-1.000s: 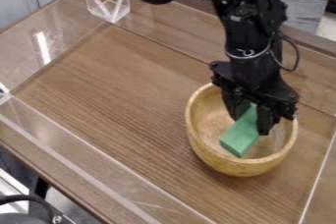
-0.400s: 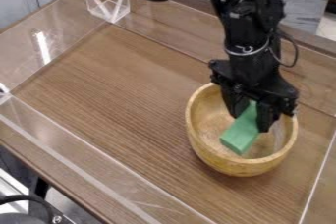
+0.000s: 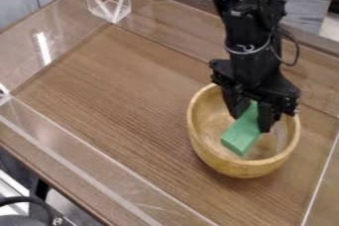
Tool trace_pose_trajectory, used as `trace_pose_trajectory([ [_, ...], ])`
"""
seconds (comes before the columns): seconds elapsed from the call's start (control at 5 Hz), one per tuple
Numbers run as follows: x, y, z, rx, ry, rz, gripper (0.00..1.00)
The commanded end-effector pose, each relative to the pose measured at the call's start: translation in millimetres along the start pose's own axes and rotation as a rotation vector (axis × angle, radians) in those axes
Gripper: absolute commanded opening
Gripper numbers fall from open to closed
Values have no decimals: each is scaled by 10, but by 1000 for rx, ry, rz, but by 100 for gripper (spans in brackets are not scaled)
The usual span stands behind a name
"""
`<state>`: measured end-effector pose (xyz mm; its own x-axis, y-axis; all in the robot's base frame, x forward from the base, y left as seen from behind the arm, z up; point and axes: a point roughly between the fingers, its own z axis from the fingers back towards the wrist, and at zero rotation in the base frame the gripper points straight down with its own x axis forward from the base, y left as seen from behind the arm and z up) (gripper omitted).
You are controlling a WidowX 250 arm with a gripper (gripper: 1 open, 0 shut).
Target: Put the green block in the brown bowl
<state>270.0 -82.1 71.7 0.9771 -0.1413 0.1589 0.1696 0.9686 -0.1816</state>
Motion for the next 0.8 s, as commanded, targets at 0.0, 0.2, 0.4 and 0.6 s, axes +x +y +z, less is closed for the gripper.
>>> trace_pose_trajectory([
  [0.0, 151, 3, 132, -6, -55, 3, 0],
  [0.2, 156, 18, 159, -10, -48, 9, 100],
  [0.4, 178, 77, 218, -11, -42, 20, 100],
  [0.6, 207, 167, 273, -7, -40, 34, 100],
])
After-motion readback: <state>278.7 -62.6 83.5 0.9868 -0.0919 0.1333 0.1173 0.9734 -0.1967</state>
